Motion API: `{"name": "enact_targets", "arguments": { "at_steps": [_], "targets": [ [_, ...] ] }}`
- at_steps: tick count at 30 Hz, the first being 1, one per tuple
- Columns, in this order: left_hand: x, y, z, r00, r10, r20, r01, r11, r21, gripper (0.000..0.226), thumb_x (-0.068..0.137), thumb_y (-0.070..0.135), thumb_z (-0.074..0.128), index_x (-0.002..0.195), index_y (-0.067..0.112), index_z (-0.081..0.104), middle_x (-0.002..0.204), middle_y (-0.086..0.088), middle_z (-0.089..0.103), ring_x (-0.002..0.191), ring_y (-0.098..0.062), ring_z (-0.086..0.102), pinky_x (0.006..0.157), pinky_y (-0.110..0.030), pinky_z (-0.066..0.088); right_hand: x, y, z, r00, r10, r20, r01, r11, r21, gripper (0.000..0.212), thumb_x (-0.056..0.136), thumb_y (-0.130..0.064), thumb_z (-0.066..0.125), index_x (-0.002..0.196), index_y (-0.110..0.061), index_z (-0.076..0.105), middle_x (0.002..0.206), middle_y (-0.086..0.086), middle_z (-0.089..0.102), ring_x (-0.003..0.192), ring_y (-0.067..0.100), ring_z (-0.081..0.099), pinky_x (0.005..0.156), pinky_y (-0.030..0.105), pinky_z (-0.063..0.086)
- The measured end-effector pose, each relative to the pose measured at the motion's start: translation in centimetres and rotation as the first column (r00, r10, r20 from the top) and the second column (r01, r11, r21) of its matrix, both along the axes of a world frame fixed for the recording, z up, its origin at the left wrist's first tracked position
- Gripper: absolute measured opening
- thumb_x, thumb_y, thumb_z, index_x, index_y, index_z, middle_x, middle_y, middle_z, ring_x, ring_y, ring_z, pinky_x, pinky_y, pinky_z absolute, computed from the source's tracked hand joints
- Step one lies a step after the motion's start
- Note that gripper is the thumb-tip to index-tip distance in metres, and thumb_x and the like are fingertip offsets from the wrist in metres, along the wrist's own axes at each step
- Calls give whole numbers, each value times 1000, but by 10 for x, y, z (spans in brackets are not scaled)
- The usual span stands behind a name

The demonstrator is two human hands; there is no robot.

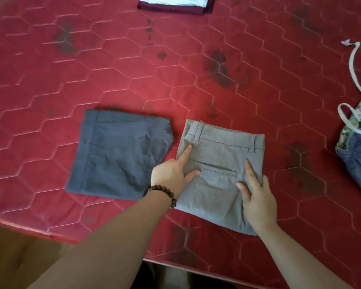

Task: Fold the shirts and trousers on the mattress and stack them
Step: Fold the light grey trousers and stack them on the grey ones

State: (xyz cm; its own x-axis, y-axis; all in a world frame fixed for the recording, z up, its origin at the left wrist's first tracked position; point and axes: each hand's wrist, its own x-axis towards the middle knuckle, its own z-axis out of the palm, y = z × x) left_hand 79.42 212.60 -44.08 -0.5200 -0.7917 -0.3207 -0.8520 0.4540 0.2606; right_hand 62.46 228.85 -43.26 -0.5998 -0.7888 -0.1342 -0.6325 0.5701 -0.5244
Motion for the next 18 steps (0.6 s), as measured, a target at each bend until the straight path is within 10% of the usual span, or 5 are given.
{"name": "enact_targets", "arguments": {
  "at_steps": [18],
  "targets": [
    [225,-152,1,977,212,-28,-214,970,-119,73,82,74,39,147,50,15,71,4,49,58,-14,51,50,-26,41,198,-186,-9,992,119,-44,-118,993,9,60,96,-38,50,145,-39,15,109,7,46,55,15,49,45,23,45]
  ]
}}
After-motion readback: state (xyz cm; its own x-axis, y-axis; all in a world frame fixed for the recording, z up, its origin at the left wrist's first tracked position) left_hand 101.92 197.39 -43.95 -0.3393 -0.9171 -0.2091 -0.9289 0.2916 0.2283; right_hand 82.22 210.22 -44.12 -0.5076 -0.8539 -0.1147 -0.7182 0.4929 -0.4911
